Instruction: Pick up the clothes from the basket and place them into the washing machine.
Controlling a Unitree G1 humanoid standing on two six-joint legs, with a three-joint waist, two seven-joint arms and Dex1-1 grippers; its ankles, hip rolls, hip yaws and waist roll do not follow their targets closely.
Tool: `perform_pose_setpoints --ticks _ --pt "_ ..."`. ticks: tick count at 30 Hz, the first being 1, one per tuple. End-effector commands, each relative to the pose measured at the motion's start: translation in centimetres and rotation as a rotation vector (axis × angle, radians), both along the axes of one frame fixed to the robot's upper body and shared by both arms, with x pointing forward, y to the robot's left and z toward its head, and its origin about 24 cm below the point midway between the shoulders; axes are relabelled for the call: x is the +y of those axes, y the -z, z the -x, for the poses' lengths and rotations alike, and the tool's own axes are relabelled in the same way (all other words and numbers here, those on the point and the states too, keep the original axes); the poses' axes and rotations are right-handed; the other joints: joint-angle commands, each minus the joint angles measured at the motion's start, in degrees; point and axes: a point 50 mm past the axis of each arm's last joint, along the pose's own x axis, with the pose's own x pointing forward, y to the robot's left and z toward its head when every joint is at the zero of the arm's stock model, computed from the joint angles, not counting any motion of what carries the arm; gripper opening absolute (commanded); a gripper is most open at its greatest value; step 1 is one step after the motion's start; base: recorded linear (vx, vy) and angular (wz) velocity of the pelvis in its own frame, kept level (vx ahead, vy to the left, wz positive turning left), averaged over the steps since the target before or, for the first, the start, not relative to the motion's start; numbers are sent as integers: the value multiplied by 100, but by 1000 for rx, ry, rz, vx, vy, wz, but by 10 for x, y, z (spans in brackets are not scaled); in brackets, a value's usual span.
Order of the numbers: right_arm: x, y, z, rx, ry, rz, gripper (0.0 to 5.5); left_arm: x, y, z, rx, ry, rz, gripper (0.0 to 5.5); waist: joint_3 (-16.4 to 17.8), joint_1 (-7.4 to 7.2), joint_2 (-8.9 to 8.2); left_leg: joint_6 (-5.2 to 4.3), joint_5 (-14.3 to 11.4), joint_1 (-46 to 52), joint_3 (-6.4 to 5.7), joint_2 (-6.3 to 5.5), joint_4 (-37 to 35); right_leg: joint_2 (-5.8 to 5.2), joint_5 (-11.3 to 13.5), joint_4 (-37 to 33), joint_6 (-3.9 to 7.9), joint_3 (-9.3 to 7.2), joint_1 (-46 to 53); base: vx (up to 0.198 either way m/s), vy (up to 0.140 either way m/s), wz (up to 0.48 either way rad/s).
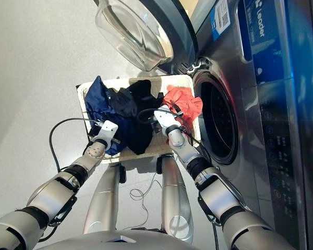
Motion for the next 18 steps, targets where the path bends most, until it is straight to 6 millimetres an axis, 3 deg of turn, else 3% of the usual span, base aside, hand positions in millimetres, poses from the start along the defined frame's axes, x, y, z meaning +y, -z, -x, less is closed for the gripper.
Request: perform_pose_setpoints --ticks 1,2,13,14,15,18 --pt "32 -35 -3 -132 -89 -142 550 15 -9 -6 -36 -108 65 168 64 -78 -60 231 -1042 -70 -75 -137 1032 8 -382 -29 542 77 283 0 0 0" --pt "32 -33 -2 -128 -90 -137 550 16 -9 -6 -36 -113 71 0 62 -86 -63 236 -1080 -120 -80 -138 1114 14 -403 31 540 97 222 0 0 0" --pt "29 -3 12 -34 -85 -158 550 12 2 3 -11 -126 150 0 -269 -87 -14 178 -1028 585 -79 -189 642 -49 -359 -260 555 63 815 5 -1 -1" --pt "28 -1 13 -24 -83 -168 550 12 3 4 -10 -127 161 0 -291 -89 -20 160 -1006 755 -77 -178 546 -65 -340 -328 563 61 968 0 0 0" --pt "28 1 14 -16 -79 -182 550 13 3 5 -12 -131 172 0 -304 -117 -49 180 -820 830 -39 -208 426 -114 -167 -459 542 55 1042 0 0 0" --pt "24 9 17 15 -63 -198 550 10 2 5 -28 -133 226 0 -312 -101 -51 159 -797 1199 -23 -208 251 -130 -126 -612 560 53 1412 5 -17 -22"
